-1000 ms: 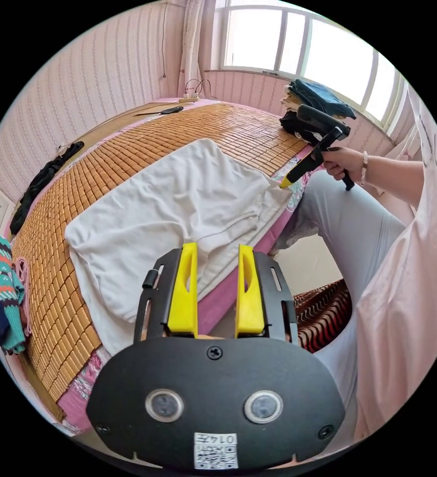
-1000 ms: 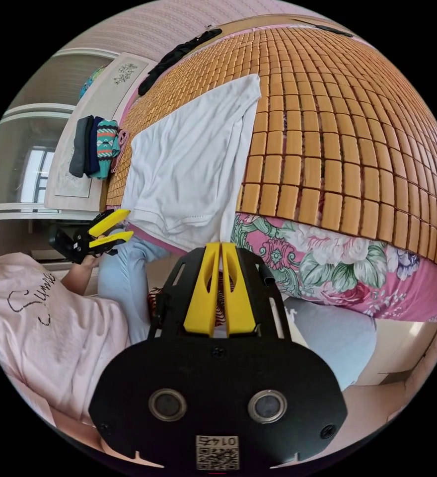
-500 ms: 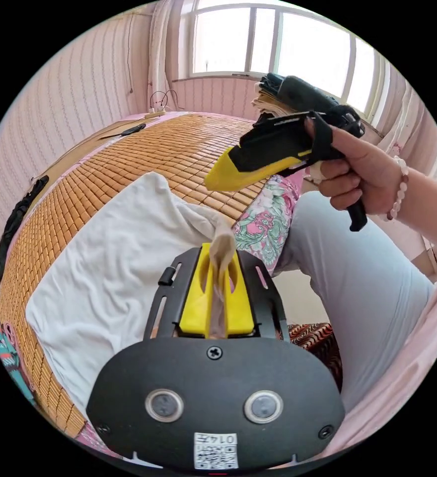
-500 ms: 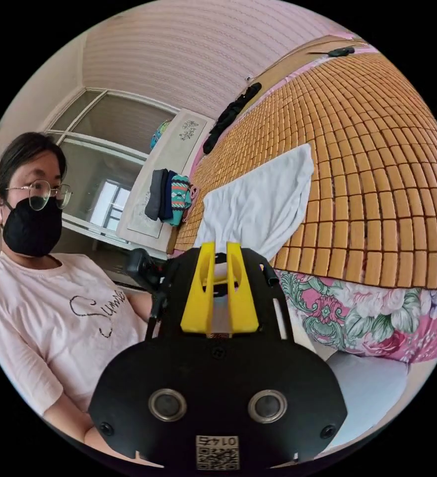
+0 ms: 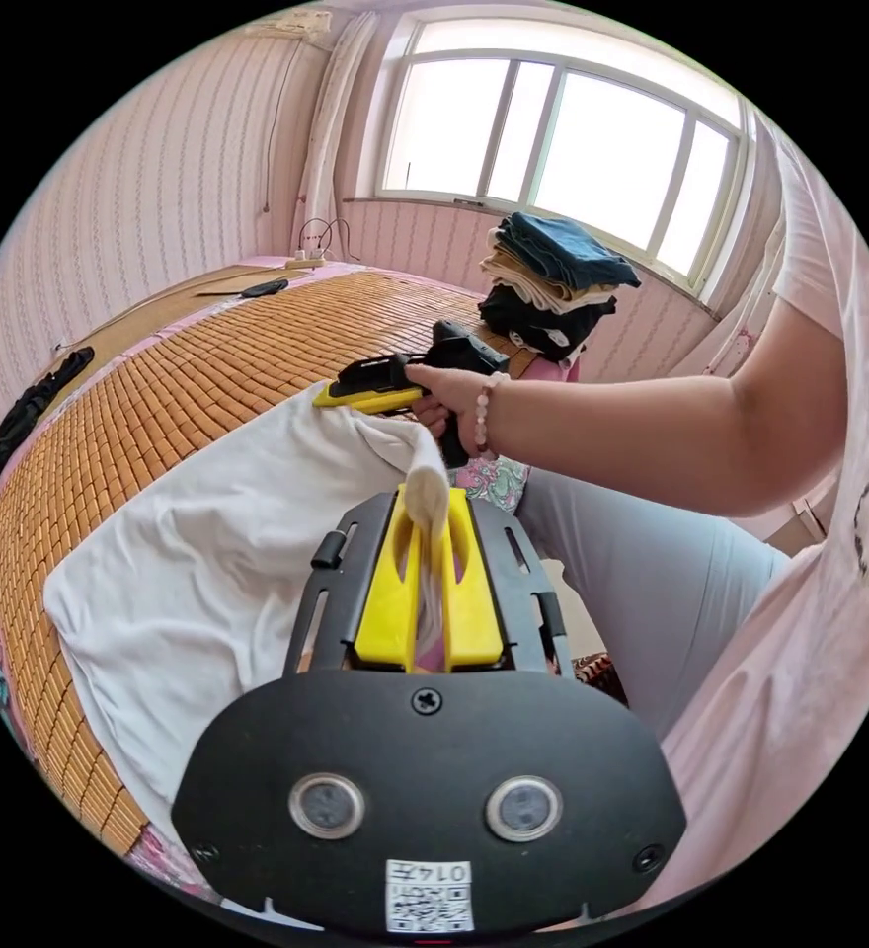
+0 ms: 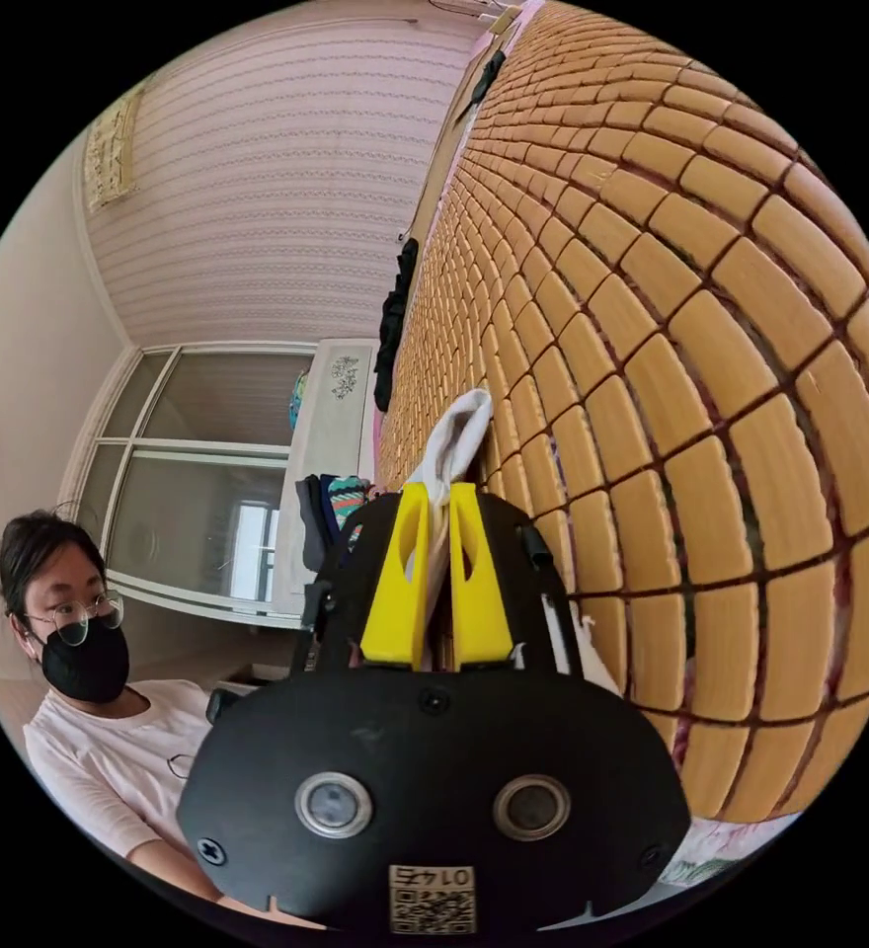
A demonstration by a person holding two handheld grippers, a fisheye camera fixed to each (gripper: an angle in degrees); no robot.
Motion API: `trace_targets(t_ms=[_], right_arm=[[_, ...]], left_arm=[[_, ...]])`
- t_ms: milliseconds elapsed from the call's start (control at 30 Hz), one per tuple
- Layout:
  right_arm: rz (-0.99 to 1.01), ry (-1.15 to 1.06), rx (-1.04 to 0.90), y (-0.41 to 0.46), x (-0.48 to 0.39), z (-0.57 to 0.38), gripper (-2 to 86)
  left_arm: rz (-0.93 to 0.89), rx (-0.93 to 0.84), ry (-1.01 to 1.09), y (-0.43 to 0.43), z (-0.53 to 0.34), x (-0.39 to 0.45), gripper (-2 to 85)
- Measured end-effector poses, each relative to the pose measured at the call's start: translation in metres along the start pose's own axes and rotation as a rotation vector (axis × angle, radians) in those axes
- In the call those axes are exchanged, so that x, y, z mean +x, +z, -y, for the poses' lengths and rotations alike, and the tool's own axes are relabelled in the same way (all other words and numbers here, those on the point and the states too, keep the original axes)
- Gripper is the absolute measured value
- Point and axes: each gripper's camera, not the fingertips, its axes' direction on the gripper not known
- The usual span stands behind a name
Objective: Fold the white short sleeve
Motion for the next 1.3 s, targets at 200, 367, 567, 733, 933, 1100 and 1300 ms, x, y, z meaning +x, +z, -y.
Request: trace_targets(t_ms=[200, 367, 567, 733, 933, 1100, 1300], right_arm=[[-0.11, -0.141, 0.071, -0.063, -0.055, -0.002, 2.5], [-0.223, -0.221, 0.084, -0.083, -0.104, -0.013, 2.5], [-0.189, -0.336, -0.084, 0.025, -0.154, -0.008, 3.3], [-0.246, -0.416, -0.254, 0.18, -0.17, -0.012, 7.7], [-0.418, -0.53, -0.349, 0.256, -0.178, -0.032, 10.6], [-0.726, -0.775, -0.452, 0.308, -0.205, -0.043, 13.2], [-0.848, -0.847, -0.676, 0.386, -0.189, -0.053, 15.1]], left_arm=[[-0.139, 0.124, 0.003, 0.005, 0.029, 0.01, -0.1], [-0.24, 0.233, -0.157, -0.003, 0.034, -0.008, -0.1], [-0.108, 0.291, -0.376, -0.049, 0.007, -0.068, 0.0], [0.235, 0.164, -0.581, -0.07, -0.032, -0.114, 3.4], [0.328, -0.034, -0.757, -0.06, -0.063, -0.144, 11.2], [0.324, 0.038, -0.831, -0.073, -0.075, -0.153, 11.5], [0.24, -0.007, -0.793, -0.035, -0.065, -0.158, 13.3]])
